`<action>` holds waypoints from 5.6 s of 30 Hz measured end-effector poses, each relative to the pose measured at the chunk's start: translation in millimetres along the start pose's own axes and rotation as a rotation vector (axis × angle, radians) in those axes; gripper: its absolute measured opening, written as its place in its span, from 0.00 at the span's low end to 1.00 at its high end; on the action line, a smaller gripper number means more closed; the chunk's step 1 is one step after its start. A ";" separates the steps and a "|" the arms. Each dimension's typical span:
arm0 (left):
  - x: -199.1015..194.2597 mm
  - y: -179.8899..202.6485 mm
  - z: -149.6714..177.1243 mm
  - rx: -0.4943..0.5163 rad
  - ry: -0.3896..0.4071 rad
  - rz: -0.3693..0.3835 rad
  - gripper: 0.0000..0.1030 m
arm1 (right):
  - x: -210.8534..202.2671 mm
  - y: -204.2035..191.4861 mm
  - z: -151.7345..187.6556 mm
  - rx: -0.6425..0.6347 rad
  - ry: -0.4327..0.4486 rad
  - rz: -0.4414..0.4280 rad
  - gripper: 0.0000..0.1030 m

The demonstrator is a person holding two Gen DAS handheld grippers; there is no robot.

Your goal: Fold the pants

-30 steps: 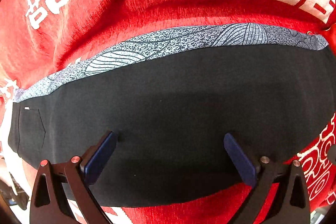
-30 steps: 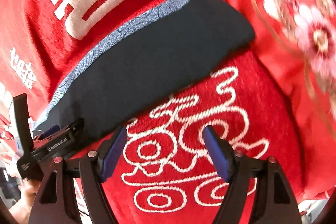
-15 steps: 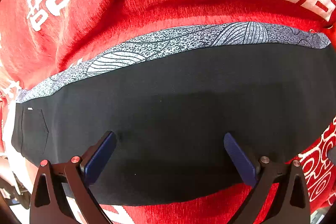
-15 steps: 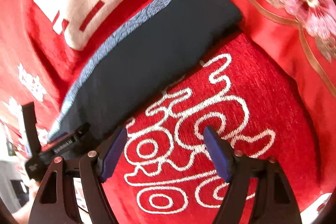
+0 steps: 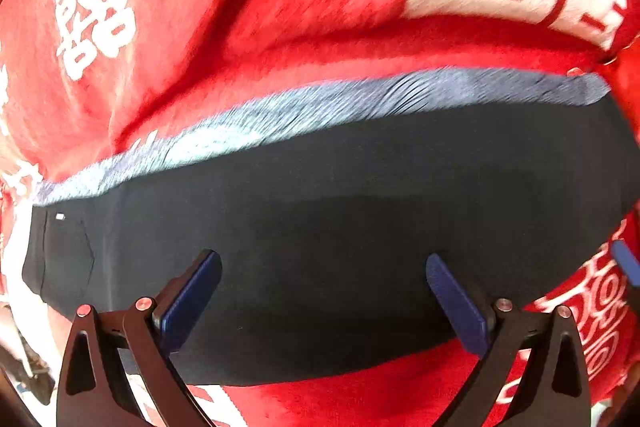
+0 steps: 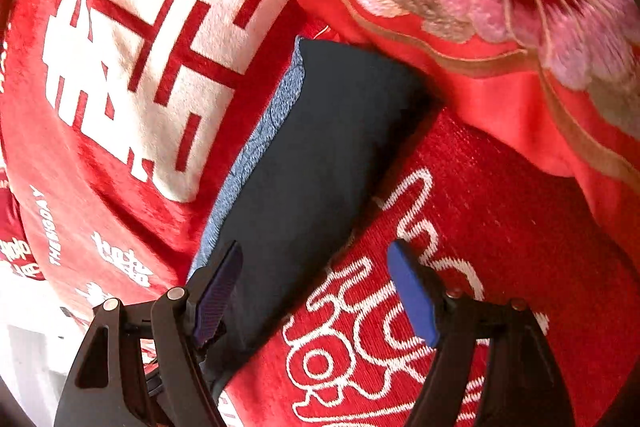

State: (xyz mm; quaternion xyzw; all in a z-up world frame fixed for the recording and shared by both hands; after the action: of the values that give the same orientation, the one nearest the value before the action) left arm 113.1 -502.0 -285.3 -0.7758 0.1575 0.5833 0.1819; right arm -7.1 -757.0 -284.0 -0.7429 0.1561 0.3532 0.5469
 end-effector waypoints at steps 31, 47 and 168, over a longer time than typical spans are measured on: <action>9.3 75.5 -11.7 -0.041 0.081 0.121 0.84 | 43.1 -49.8 -35.1 -0.269 -0.035 0.146 0.18; -46.9 -53.4 23.0 -0.117 0.126 0.219 0.77 | 57.5 -247.7 68.9 -0.984 -0.095 0.211 0.10; -170.2 -279.2 100.2 -0.239 -0.144 -0.004 1.00 | 20.8 -238.8 207.0 -0.777 -0.514 0.569 0.89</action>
State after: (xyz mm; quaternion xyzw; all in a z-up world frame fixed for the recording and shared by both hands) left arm 109.6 -202.9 -119.3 -0.7484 0.0716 0.6518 0.1002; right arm 81.8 -478.5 -162.3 -0.7083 0.0704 0.6892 0.1356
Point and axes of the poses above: each gripper's, at about its wrist camera, not at the fingertips, and x roughly the way its jaws point, y to its right, z to its underside, the point moved 10 cm from there along x, roughly the way its jaws point, and after that the axes turned 3 degrees about -x, right-handed, at the moved point
